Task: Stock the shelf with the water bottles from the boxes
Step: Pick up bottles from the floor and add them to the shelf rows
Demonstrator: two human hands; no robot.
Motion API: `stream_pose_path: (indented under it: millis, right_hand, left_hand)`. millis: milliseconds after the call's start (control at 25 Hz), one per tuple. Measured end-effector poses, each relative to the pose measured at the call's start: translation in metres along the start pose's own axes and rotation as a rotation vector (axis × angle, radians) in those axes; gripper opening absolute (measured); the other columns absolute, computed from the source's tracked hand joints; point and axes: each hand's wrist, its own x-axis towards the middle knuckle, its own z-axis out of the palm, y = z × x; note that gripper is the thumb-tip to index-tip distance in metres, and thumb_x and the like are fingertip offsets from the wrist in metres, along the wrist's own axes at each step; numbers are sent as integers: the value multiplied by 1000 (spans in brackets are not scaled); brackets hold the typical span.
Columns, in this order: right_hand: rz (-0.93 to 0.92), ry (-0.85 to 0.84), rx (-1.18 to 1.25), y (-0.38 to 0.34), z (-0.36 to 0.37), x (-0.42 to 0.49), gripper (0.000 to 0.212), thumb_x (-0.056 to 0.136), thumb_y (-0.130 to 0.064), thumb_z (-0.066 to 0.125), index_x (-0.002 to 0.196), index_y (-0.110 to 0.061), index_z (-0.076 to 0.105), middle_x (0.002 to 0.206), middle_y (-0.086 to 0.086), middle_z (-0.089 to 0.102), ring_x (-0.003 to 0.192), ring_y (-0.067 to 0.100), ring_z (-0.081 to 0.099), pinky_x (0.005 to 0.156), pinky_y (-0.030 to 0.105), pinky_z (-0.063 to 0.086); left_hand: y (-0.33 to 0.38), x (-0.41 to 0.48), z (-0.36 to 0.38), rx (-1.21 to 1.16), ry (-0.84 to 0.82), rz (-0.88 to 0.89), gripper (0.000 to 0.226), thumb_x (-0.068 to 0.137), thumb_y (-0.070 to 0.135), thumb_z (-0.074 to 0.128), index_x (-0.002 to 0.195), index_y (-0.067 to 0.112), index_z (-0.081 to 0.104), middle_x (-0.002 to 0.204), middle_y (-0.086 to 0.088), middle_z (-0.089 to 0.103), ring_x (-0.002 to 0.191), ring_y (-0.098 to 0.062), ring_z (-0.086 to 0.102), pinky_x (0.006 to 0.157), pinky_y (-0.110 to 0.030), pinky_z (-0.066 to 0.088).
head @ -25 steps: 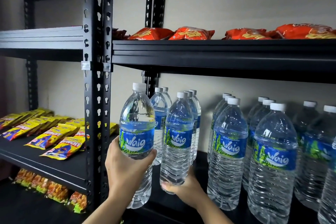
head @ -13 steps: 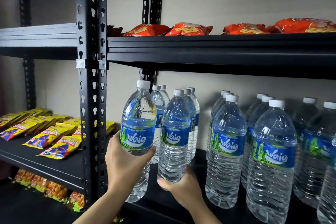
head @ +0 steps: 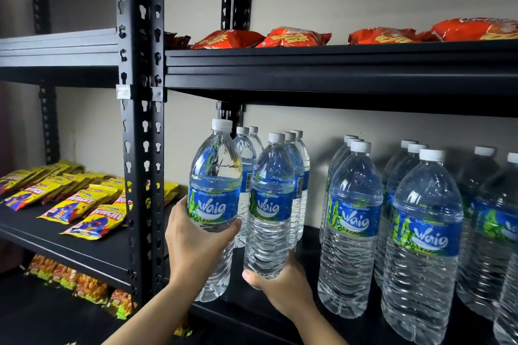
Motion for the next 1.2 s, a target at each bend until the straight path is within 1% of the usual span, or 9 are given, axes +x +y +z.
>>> stream_pose_path:
  millis: [120, 320, 560, 760, 880, 960, 1000, 1080, 1200]
  right_hand:
    - [29, -38, 10, 1, -2, 2, 114, 55, -79, 72, 147, -29, 28, 140, -5, 46, 132, 17, 44, 104, 33, 39]
    - [36, -2, 22, 8, 6, 7, 97, 43, -83, 72, 126, -39, 45, 121, -15, 59, 111, 5, 58, 97, 33, 50]
    - [31, 4, -43, 13, 9, 13, 108, 40, -88, 66, 130, -32, 44, 124, -9, 60, 119, 12, 56, 96, 31, 48]
    - [66, -37, -59, 14, 6, 19, 120, 35, -90, 67, 137, -32, 40, 131, -7, 56, 125, 14, 52, 103, 32, 45]
    - [47, -59, -63, 15, 5, 24, 121, 30, -91, 70, 134, -35, 40, 129, -13, 55, 124, 7, 51, 106, 32, 44]
    - [11, -42, -101, 19, 9, 26, 125, 28, -97, 63, 135, -35, 41, 126, -16, 57, 121, 3, 53, 103, 31, 47]
    - [-4, -32, -110, 22, 11, 27, 125, 29, -99, 61, 135, -35, 42, 123, -16, 59, 118, 2, 55, 101, 31, 48]
    - [-25, -40, -111, 24, 11, 28, 121, 31, -99, 61, 133, -36, 44, 120, -18, 61, 114, 0, 58, 99, 31, 50]
    - [-24, -39, -105, 22, 7, 25, 127, 31, -98, 60, 139, -34, 40, 127, -16, 57, 120, 3, 55, 103, 32, 47]
  left_hand:
    - [-4, 15, 9, 7, -1, 4, 79, 53, 45, 92, 117, 17, 54, 106, 0, 59, 105, -20, 55, 94, -41, 48]
    - [-20, 43, 29, 10, -31, -2, 73, 54, 42, 92, 111, 17, 54, 105, -2, 61, 106, -24, 55, 93, -38, 46]
    - [-43, 45, 41, 28, -79, -14, 68, 55, 43, 92, 105, 20, 53, 93, 4, 61, 96, -21, 60, 80, -28, 42]
    - [-68, 38, 36, 61, -292, -64, 95, 58, 54, 89, 136, 23, 44, 122, 4, 61, 115, -18, 58, 99, -37, 47]
    - [-91, 23, 26, 28, -451, -197, 84, 57, 55, 89, 123, 28, 45, 111, 8, 66, 104, -14, 66, 76, -24, 59]
    - [-96, 19, 23, 7, -530, -249, 75, 66, 40, 89, 120, 27, 39, 107, 7, 62, 99, -12, 63, 51, -9, 50]
    - [-98, 21, 24, 7, -552, -253, 74, 67, 38, 89, 120, 28, 36, 104, 8, 61, 97, -11, 61, 49, -8, 47]
    - [-103, 26, 26, 10, -587, -276, 79, 62, 47, 89, 121, 31, 38, 106, 11, 62, 97, -8, 62, 62, -11, 49]
    - [-107, 32, 33, 29, -596, -285, 96, 45, 67, 89, 124, 37, 43, 114, 13, 67, 106, -11, 64, 95, -34, 50]
